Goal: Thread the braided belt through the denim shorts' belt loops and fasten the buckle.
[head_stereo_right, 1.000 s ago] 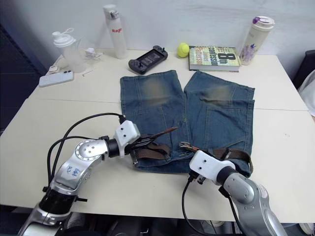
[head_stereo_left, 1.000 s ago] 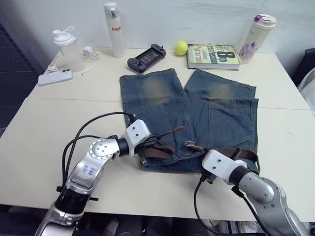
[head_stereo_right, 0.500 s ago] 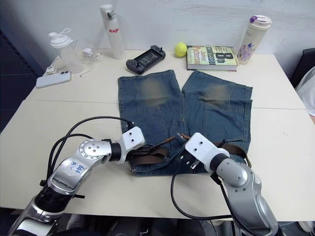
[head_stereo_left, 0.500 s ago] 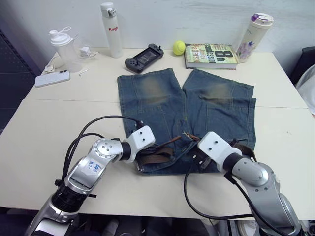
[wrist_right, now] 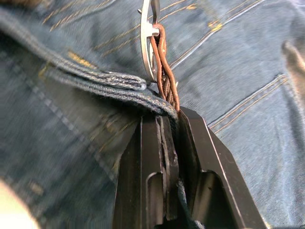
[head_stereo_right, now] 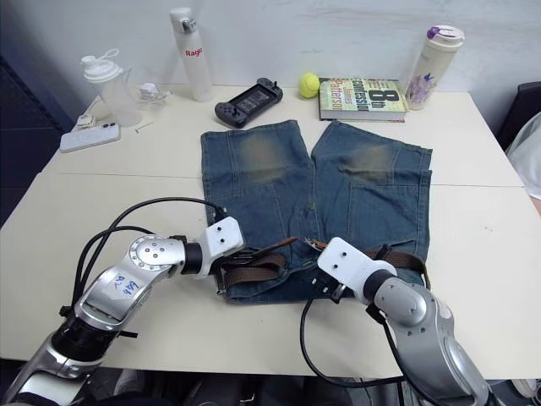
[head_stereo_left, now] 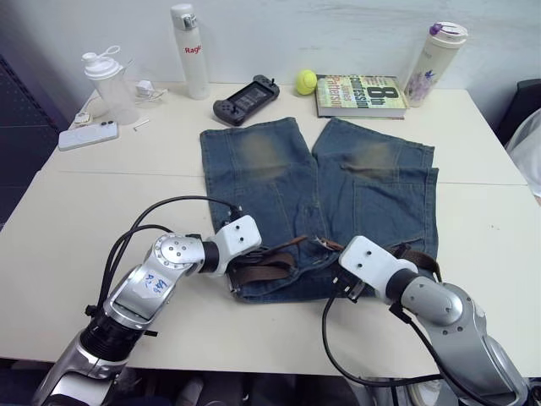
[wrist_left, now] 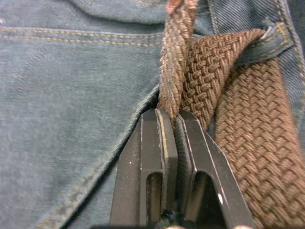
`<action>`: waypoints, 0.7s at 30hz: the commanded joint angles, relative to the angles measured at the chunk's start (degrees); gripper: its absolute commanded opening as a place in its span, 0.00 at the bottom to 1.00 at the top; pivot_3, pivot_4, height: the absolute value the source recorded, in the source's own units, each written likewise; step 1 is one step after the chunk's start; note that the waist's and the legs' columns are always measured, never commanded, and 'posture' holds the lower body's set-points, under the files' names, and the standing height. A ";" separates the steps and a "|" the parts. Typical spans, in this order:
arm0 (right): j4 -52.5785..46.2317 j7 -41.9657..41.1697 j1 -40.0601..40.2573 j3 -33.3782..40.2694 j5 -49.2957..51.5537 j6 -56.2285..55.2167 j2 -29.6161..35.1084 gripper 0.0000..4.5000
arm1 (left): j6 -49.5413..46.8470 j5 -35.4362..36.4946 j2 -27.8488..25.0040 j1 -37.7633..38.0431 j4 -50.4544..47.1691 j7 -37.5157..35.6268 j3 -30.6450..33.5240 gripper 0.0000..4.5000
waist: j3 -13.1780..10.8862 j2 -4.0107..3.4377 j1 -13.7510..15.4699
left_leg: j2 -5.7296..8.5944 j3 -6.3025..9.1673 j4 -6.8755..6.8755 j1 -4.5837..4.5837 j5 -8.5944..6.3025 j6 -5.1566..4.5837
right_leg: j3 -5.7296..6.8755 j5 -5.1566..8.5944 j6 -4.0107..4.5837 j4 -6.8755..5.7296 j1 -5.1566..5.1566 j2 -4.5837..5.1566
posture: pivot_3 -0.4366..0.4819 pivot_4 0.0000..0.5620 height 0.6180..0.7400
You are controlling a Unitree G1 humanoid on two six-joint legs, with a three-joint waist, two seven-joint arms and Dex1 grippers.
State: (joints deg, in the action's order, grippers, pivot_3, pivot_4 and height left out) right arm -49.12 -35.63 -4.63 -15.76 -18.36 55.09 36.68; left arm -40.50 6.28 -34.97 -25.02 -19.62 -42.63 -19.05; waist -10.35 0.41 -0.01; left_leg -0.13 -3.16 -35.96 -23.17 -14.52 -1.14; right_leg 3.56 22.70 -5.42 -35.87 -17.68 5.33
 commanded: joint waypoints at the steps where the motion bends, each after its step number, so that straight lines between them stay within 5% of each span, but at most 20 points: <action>1: -3.57 -0.15 -0.40 -1.49 1.06 -1.92 0.38 0.02 | 1.46 -0.94 0.96 -1.19 1.13 -0.41 -1.23 0.00 | 0.00 0.00 0.02 | 0.00 0.00 0.00 0.00 0.00 0.00 | 0.00 0.00 0.00 0.00 0.00 0.00 | 0.48 0.27 1.00; 21: -5.99 2.50 -3.19 -3.77 -1.02 -1.77 0.64 0.02 | 9.41 -3.57 4.62 -6.80 7.61 -7.38 -6.54 0.00 | 0.00 0.00 0.18 | 0.04 0.00 -0.06 -0.01 0.01 -0.01 | 0.02 0.00 -0.01 -0.01 0.00 0.03 | 0.48 0.27 1.00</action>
State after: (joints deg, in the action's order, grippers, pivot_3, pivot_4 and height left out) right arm -50.20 -33.63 -6.68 -19.05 -19.27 55.00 37.84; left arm -32.92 2.92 -30.50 -31.28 -12.23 -47.94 -23.54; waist -10.35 0.41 0.17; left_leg -0.09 -3.16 -36.01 -23.18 -14.51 -1.15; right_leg 3.58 22.70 -5.42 -35.88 -17.67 5.36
